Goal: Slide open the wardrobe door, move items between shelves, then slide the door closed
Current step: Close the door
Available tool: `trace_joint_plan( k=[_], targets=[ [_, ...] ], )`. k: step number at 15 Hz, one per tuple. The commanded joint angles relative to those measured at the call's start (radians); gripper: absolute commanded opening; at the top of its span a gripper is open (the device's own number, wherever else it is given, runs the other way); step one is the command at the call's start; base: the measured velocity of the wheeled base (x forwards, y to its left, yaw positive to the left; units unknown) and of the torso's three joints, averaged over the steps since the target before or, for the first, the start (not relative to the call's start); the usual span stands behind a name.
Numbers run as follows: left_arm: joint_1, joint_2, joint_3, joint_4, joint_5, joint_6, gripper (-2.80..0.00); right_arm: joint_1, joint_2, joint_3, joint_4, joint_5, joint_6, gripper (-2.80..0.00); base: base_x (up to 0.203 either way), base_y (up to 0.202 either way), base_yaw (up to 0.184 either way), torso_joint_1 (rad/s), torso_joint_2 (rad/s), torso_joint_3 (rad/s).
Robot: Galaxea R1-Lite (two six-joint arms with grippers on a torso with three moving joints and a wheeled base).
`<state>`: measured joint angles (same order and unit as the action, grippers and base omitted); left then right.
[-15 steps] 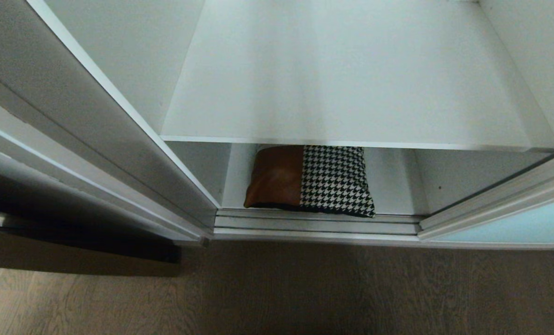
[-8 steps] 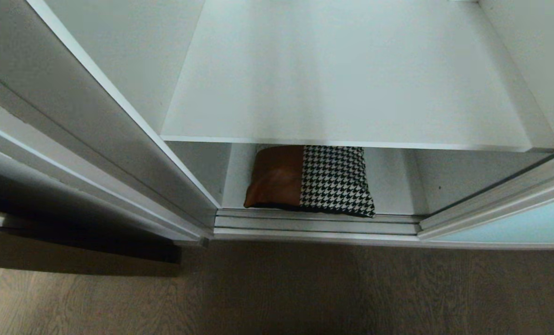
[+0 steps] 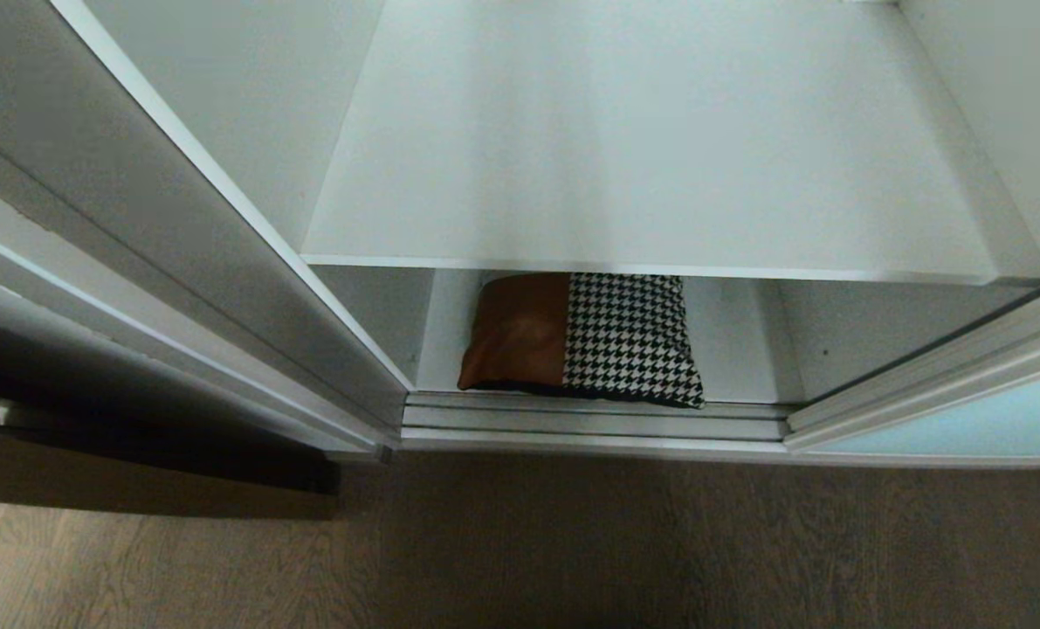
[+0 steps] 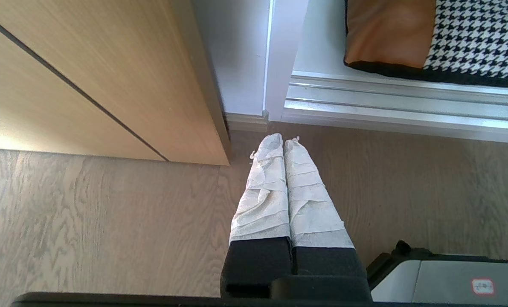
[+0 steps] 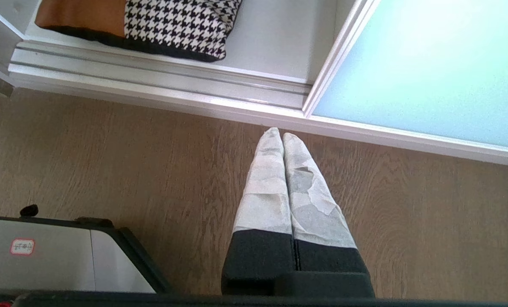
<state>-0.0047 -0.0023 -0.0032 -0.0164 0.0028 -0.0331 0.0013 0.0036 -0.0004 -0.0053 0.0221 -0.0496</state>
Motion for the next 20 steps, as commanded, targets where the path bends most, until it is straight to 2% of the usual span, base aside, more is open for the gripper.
trace_joint_plan(
  k=[1, 3, 5, 20],
  targets=[
    [0.000, 0.001, 0.000, 0.000, 0.000, -0.001, -2.80, 0.000, -0.005, 0.000, 0.001, 0.001, 0.014, -2.80, 0.000, 0.000, 0.000, 0.000, 0.00, 0.000],
    [0.000, 0.001, 0.000, 0.000, 0.000, -0.001, -2.80, 0.000, -0.005, 0.000, 0.001, -0.001, 0.018, -2.80, 0.000, 0.000, 0.000, 0.000, 0.00, 0.000],
    [0.000, 0.001, 0.000, 0.000, 0.000, -0.001, -2.80, 0.000, -0.007, 0.000, 0.001, -0.004, 0.059, -2.80, 0.000, 0.000, 0.000, 0.000, 0.00, 0.000],
    [0.000, 0.001, 0.003, -0.014, 0.002, -0.002, -2.80, 0.000, -0.007, 0.001, -0.001, -0.004, 0.059, -2.80, 0.000, 0.000, 0.000, 0.000, 0.00, 0.000]
  ],
)
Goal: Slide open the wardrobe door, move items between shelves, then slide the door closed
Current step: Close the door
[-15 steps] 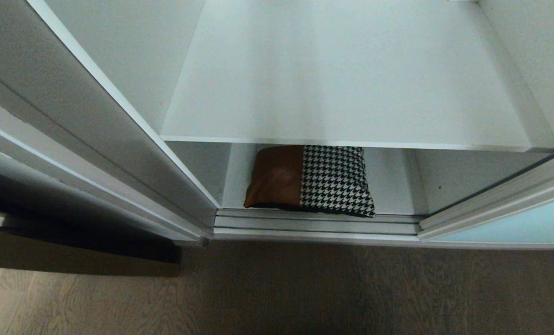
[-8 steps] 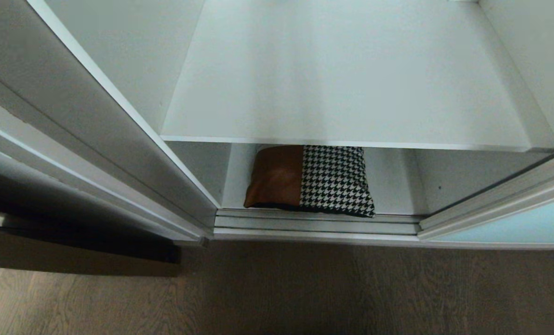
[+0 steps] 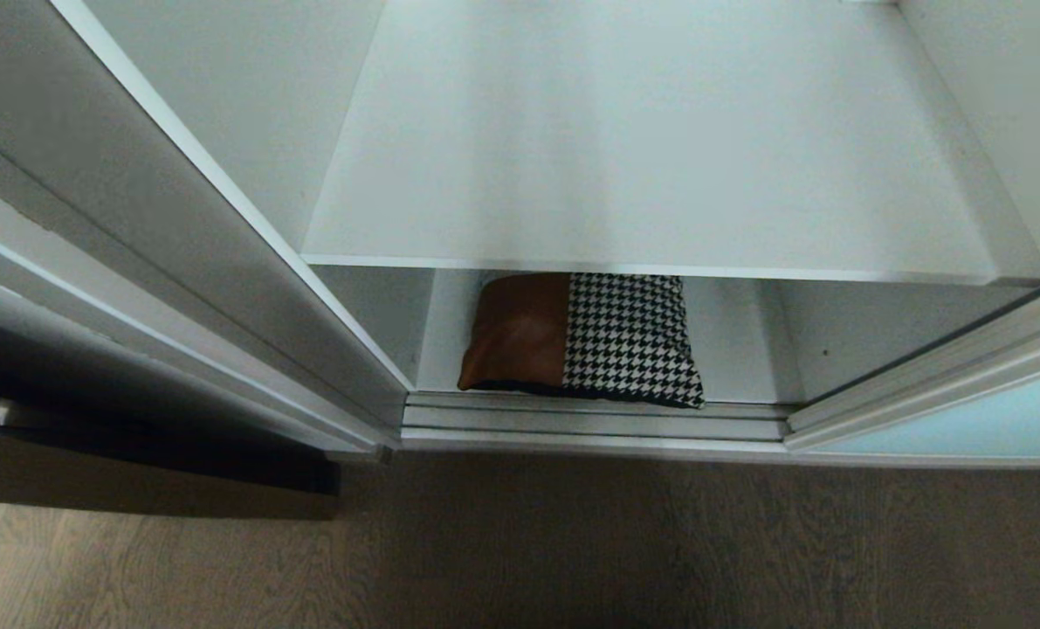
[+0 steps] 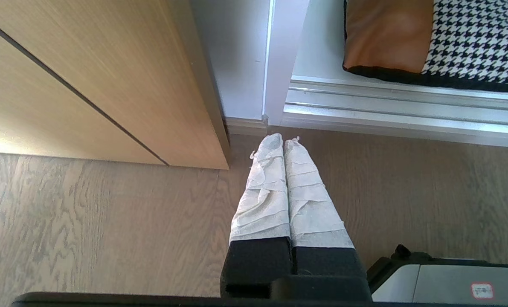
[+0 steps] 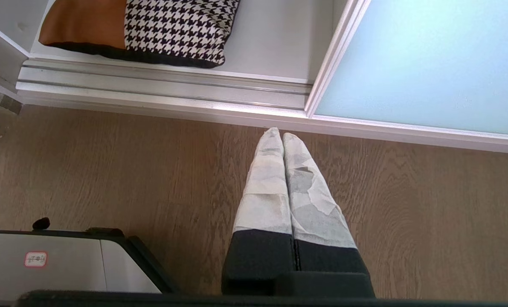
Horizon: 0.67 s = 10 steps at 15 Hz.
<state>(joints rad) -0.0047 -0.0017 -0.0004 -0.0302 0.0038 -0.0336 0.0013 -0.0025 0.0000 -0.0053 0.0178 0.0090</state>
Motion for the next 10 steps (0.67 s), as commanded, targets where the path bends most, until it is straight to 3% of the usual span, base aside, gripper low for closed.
trace_joint_plan(
  k=[1, 3, 10],
  targets=[
    [0.000, 0.000, 0.000, 0.001, 0.001, -0.005, -2.80, 0.000, -0.001, 0.000, -0.001, 0.001, 0.000, -2.80, 0.000, 0.000, 0.000, 0.000, 0.00, 0.000],
    [0.000, 0.000, 0.000, 0.001, 0.001, -0.009, -2.80, 0.000, -0.001, 0.000, -0.001, 0.001, 0.000, -2.80, -0.059, 0.000, 0.000, 0.005, 0.00, 0.003],
    [0.002, 0.000, 0.000, 0.001, 0.001, -0.009, -2.80, 0.000, -0.001, 0.001, 0.001, -0.006, 0.006, -2.80, -0.194, 0.000, -0.001, 0.002, 0.00, 0.001]
  ],
)
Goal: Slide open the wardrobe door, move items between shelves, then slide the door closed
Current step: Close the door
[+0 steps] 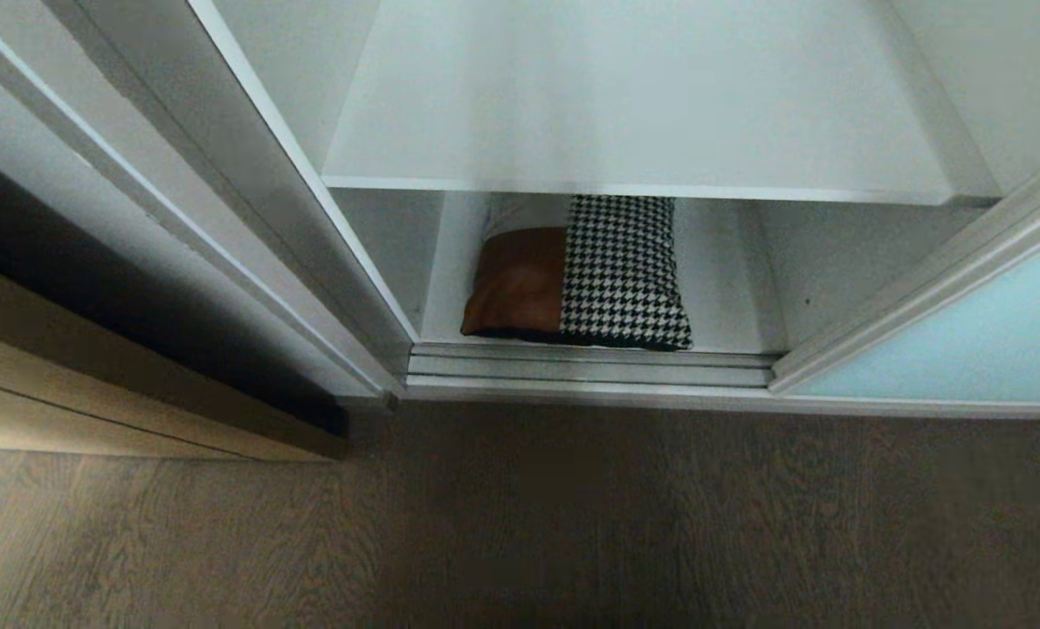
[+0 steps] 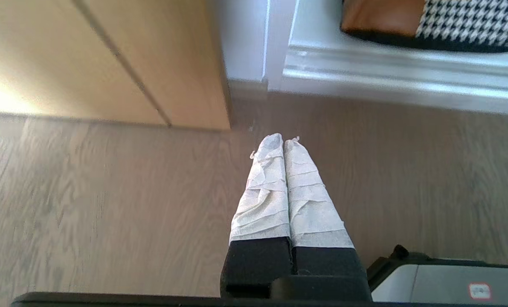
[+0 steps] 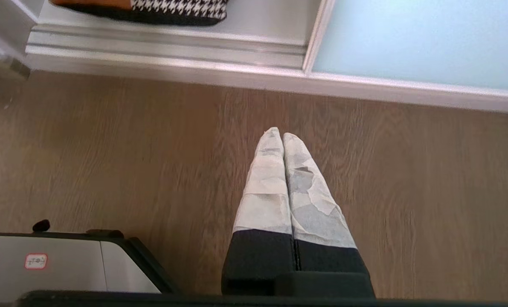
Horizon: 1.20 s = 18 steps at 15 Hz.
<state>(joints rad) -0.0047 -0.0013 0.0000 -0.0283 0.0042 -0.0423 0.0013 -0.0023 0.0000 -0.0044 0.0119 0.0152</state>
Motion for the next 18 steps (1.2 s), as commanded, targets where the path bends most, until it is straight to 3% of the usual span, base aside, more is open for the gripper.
trace_joint_plan(
  k=[1, 13, 15, 18],
  targets=[
    [0.000, 0.000, 0.000, -0.001, 0.000, -0.001, -2.80, 0.000, -0.001, 0.000, 0.000, -0.001, 0.000, -2.80, -0.149, 0.000, 0.000, 0.000, 0.00, 0.000],
    [0.001, 0.000, 0.000, -0.001, 0.000, -0.001, -2.80, 0.000, -0.001, -0.007, 0.010, -0.021, -0.022, -2.80, -0.006, 0.000, 0.000, 0.001, 0.00, 0.001],
    [0.001, 0.000, 0.000, -0.001, 0.000, -0.001, -2.80, 0.002, 0.040, -0.102, 0.036, -0.011, -0.017, -2.80, 0.000, 0.000, 0.000, 0.000, 0.00, 0.000],
    [0.000, 0.000, 0.000, -0.001, 0.000, -0.001, -2.80, 0.003, 0.142, -0.365, 0.117, -0.001, 0.032, -2.80, 0.000, 0.000, 0.000, 0.000, 0.00, 0.000]
  ],
)
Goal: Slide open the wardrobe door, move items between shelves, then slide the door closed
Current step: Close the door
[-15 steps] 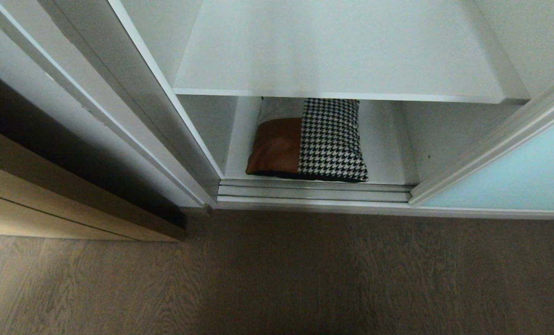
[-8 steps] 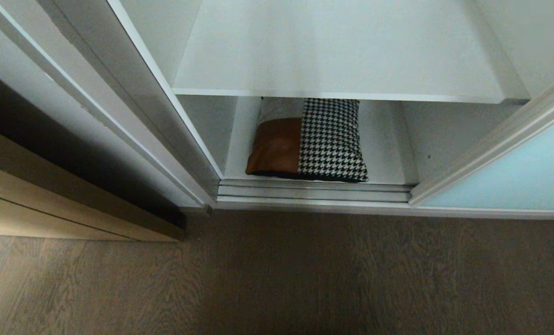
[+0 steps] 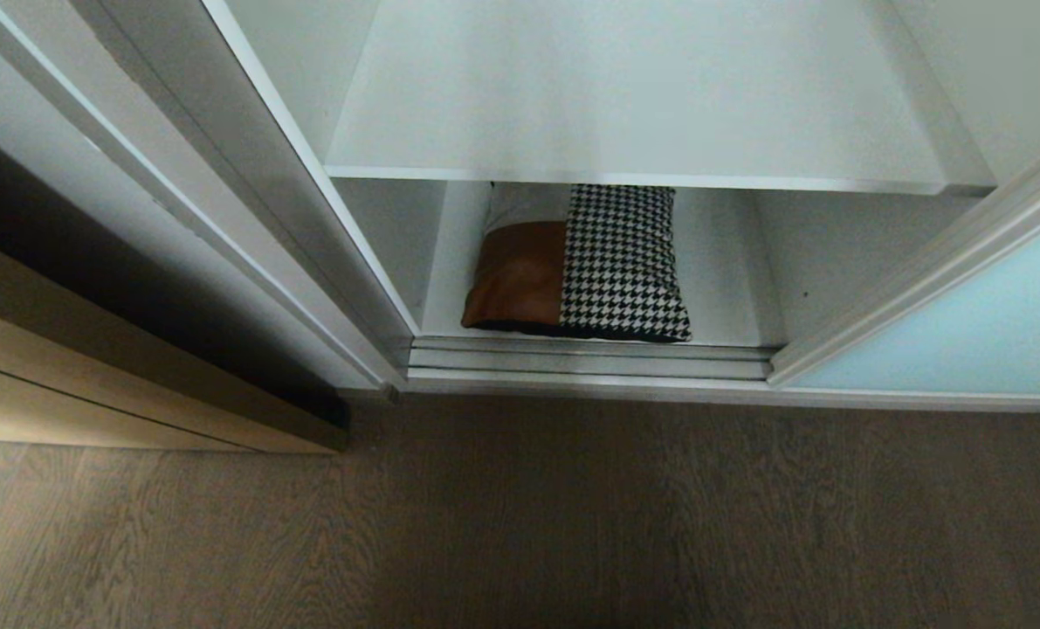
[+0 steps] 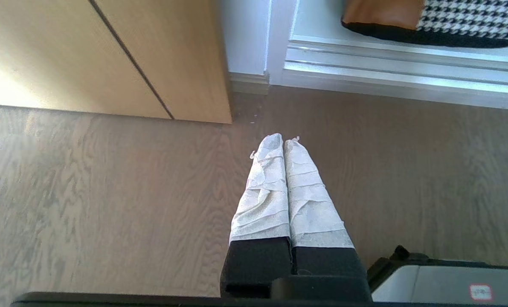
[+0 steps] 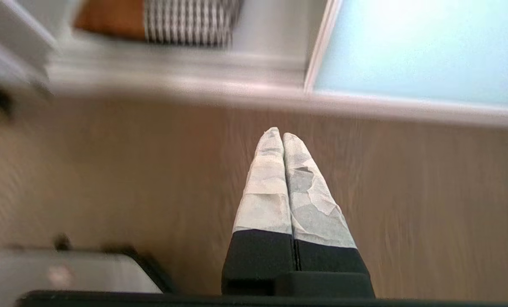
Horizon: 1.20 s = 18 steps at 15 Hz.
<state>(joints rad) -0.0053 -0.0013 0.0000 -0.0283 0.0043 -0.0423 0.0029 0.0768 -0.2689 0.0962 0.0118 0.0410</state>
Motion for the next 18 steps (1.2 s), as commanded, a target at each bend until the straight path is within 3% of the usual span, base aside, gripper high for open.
trace_joint_plan(
  k=[1, 6, 12, 15, 18],
  targets=[
    [0.001, 0.000, 0.000, -0.001, 0.000, -0.001, -2.80, 0.001, 0.099, -0.174, 0.062, -0.013, 0.014, -2.80, 0.000, 0.000, 0.000, 0.000, 0.00, 0.000],
    [0.002, 0.000, 0.000, -0.001, 0.000, -0.001, -2.80, 0.040, 0.288, -0.527, 0.261, -0.086, 0.029, -2.80, 0.000, 0.000, 0.000, 0.000, 0.00, 0.000],
    [0.001, 0.000, 0.000, -0.001, 0.000, -0.001, -2.80, 0.043, 0.516, -0.747, 0.266, -0.138, -0.002, -2.80, 0.000, 0.000, 0.000, 0.000, 0.00, 0.000],
    [0.001, 0.000, 0.000, -0.001, 0.000, -0.001, -2.80, 0.041, 0.650, -0.871, 0.269, -0.233, -0.028, -2.80, 0.000, 0.000, 0.000, 0.000, 0.00, 0.000],
    [0.001, 0.000, 0.000, -0.001, 0.000, -0.001, -2.80, 0.038, 0.712, -0.975, 0.308, -0.326, -0.109, -2.80, 0.000, 0.000, 0.000, 0.000, 0.00, 0.000]
  ],
)
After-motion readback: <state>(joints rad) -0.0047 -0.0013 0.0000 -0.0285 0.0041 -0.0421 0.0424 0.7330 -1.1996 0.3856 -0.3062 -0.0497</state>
